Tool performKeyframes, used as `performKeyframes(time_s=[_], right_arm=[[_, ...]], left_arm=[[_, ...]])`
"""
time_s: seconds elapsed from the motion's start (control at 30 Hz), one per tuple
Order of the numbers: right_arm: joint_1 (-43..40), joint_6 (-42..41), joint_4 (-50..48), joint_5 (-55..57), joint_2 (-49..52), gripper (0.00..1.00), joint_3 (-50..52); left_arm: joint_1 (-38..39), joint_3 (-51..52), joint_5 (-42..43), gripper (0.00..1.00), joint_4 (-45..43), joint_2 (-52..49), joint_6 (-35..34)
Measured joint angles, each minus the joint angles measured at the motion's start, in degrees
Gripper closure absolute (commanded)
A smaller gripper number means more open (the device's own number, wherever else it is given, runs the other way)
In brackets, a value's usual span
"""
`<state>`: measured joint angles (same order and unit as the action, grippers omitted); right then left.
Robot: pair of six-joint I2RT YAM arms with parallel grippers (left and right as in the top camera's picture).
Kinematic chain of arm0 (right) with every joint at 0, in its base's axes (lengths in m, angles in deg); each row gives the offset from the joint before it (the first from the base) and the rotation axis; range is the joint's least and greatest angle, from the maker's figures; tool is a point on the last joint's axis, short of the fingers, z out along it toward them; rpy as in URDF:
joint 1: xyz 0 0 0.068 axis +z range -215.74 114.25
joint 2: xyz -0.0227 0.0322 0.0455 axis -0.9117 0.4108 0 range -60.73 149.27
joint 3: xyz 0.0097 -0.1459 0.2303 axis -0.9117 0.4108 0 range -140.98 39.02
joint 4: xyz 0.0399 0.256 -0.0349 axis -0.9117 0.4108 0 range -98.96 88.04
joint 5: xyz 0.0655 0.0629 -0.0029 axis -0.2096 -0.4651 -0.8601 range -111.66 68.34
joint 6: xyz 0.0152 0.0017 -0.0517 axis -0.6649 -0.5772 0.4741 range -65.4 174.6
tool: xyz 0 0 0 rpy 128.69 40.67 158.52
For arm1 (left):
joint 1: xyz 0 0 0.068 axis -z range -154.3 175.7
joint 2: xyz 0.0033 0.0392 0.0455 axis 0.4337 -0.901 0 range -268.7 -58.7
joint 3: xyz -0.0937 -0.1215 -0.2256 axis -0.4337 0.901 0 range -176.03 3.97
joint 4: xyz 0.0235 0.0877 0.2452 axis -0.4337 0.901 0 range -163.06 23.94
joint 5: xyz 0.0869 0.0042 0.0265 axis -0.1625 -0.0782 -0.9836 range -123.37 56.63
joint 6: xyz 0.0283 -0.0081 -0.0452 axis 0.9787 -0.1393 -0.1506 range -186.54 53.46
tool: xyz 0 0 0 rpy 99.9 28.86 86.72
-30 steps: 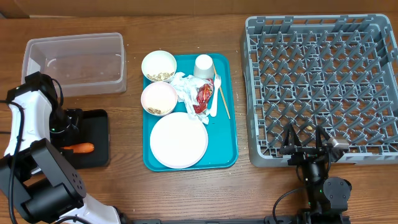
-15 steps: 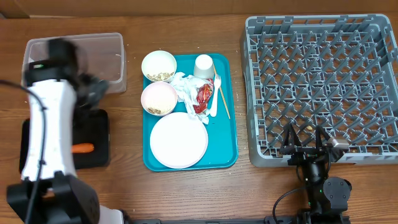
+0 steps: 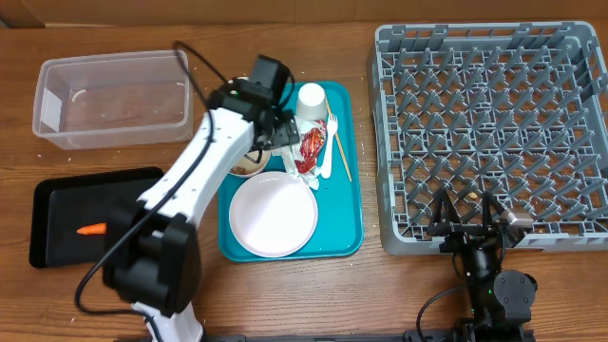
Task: Sort waste into correct bins and load items into the dishwasher rack
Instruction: 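Move the left gripper to the rice bowl and grasp its rim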
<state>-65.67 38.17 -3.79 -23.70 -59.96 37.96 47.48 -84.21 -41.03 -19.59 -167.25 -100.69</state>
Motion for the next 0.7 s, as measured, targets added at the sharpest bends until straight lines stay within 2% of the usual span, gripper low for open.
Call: performKeyframes(time_s=[0.17, 0.3, 0.57, 0.7], right_arm=[[0.00, -0.02, -0.02, 0.00, 0.00, 0.00, 0.00], [0.00, -0.02, -0.02, -0.02, 0.00, 0.00, 0.00], [0.00, -0.04, -0.02, 0.00, 0.00, 0.00, 0.00], [0.00, 0.00, 0.00, 0.00, 0.00, 0.00, 0.00]], left_arm=[[-0.35, 0.00, -0.76, 0.05, -1.46, -3.34, 5.68], [-0.55, 0.00, -1.09, 0.19, -0.81, -4.76, 8.72], [-0.55, 0.00, -1.16, 0.28, 0.81, -8.15, 10.67], [-0.55, 0.00, -1.20, 0.40, 1.18, -8.90, 11.26]])
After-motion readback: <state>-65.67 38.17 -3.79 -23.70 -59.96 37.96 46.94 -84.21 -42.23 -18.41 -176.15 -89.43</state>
